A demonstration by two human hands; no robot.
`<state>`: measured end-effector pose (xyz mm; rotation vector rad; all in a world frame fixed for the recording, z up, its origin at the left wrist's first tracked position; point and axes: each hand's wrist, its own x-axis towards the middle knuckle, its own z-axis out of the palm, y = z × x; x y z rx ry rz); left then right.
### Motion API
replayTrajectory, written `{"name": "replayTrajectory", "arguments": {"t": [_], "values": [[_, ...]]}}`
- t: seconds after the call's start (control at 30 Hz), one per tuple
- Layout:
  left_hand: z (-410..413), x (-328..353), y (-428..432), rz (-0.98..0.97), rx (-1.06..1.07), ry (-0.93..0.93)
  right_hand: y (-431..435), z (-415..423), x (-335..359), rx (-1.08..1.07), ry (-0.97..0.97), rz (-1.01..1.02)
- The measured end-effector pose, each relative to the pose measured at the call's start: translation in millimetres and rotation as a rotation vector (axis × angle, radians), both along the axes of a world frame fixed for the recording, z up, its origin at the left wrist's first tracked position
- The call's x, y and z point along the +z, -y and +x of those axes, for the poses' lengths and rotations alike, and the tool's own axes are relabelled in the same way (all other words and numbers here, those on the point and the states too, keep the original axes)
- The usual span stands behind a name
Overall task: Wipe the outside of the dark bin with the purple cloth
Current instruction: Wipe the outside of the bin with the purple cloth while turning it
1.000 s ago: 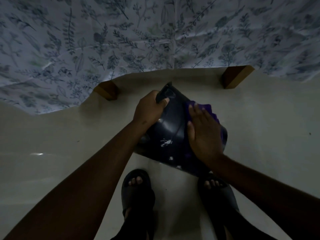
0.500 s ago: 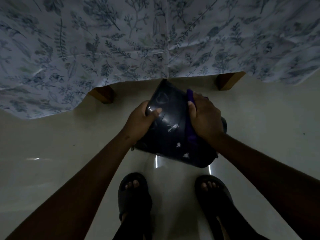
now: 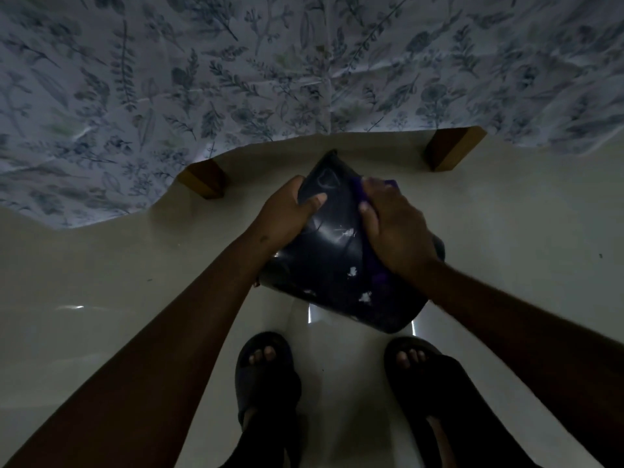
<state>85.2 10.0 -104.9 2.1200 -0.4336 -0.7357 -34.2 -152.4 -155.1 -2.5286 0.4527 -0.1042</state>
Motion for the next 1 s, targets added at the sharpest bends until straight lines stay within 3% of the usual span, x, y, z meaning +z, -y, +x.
{"name": "replayTrajectory", "arguments": {"t": [0.07, 0.13, 0.33, 0.43, 0.53, 0.6, 0.77, 0.83, 0.9, 1.0], "values": [[-0.5, 0.6, 4.9, 0.016, 0.014, 0.026, 16.8, 14.8, -3.2, -0.138, -0.093, 0.152], [-0.9, -0.1, 6.6, 0.042, 0.034, 0.044, 7.5, 4.3, -3.5, -0.145, -0.109, 0.069], [3.3, 2.7, 17.9, 0.082, 0.042, 0.048, -51.0, -45.9, 1.2, 0.239, -0.016, -0.187], [2.5, 5.3, 15.9, 0.053, 0.023, 0.041, -27.3, -9.7, 2.2, 0.149, 0.003, -0.160], [-4.1, 2.3, 5.3, 0.034, 0.046, 0.013, 1.5, 25.9, 3.3, -0.050, -0.055, 0.071], [-3.8, 0.2, 1.0, 0.045, 0.059, 0.007, -4.7, 19.1, 3.3, -0.082, -0.071, 0.055], [5.5, -0.5, 5.5, 0.095, 0.007, 0.025, -58.8, -59.1, -0.9, 0.319, -0.023, -0.284], [4.2, -1.6, 6.5, 0.060, 0.007, 0.007, -53.4, -61.1, -3.5, 0.422, 0.013, -0.321], [-1.4, -2.6, 3.0, -0.002, 0.057, -0.044, -40.5, -41.5, -1.4, 0.355, -0.004, -0.282], [-10.9, -4.8, -3.9, -0.059, 0.119, -0.073, -15.2, 9.0, 6.5, 0.082, -0.033, -0.138]]}}
